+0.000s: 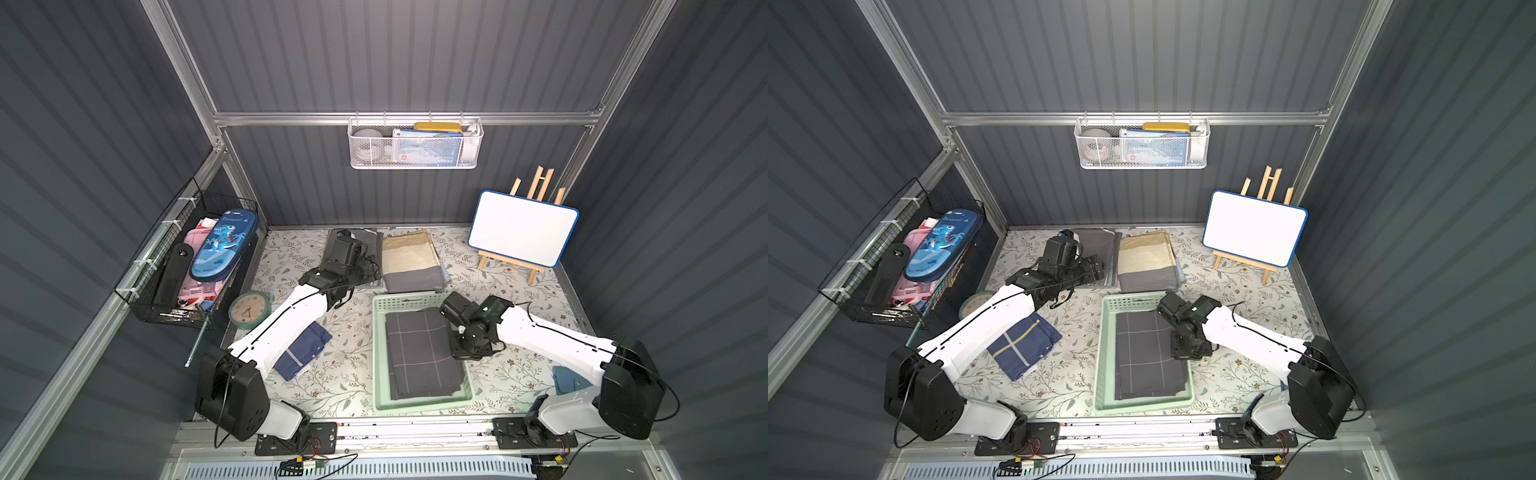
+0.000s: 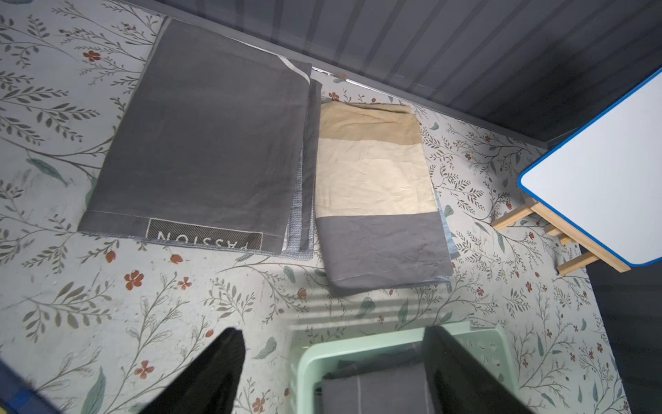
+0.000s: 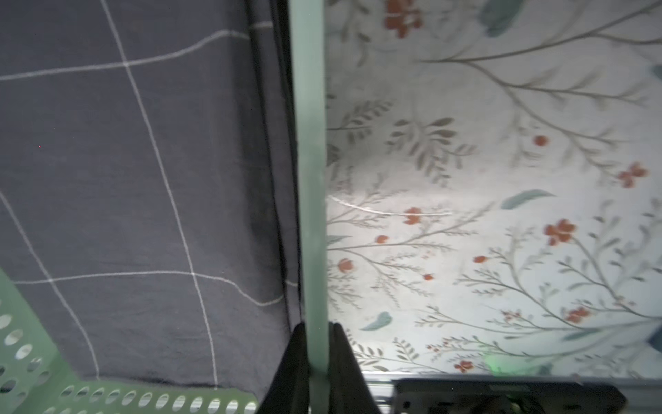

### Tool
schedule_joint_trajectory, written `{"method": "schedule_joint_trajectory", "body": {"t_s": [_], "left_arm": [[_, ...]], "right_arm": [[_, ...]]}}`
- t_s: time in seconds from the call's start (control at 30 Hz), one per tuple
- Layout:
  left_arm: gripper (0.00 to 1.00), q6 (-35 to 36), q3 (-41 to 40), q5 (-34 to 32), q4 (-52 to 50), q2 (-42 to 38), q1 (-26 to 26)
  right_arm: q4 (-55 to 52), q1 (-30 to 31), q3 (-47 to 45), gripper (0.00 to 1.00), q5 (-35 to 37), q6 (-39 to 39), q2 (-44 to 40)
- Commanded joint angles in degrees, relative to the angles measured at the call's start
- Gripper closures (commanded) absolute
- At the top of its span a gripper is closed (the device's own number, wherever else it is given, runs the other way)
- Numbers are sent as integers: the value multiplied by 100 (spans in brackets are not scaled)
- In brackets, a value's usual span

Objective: Put the folded pillowcase in the basket
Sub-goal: Move the basket to the center of the board.

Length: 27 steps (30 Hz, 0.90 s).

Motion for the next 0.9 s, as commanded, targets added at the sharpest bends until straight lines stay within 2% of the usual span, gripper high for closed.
{"method": "schedule_joint_trajectory", "body": {"t_s": [0.0,0.1,0.23,0.47,0.67,0.87], "left_arm": [[17,169,-137,290,294,189,22],[17,212,-142,321,335,228,23],[17,263,-186,439,425,243,21],[17,275,-204,640,609,477,21],[17,376,27,633,623,707,21],[17,403,403,532,572,1100,21]], "right_arm": [[-799,-226,354,83,863,-74,153],[-1041,-371,491,83,1255,-176,449],[-996,-601,436,81,1280,-280,581],[-1371,-908,631,77,1856,-463,732],[-1446,-1395,572,74,1951,-661,646],[-1297,-1545,392,75,1881,-730,704]]}}
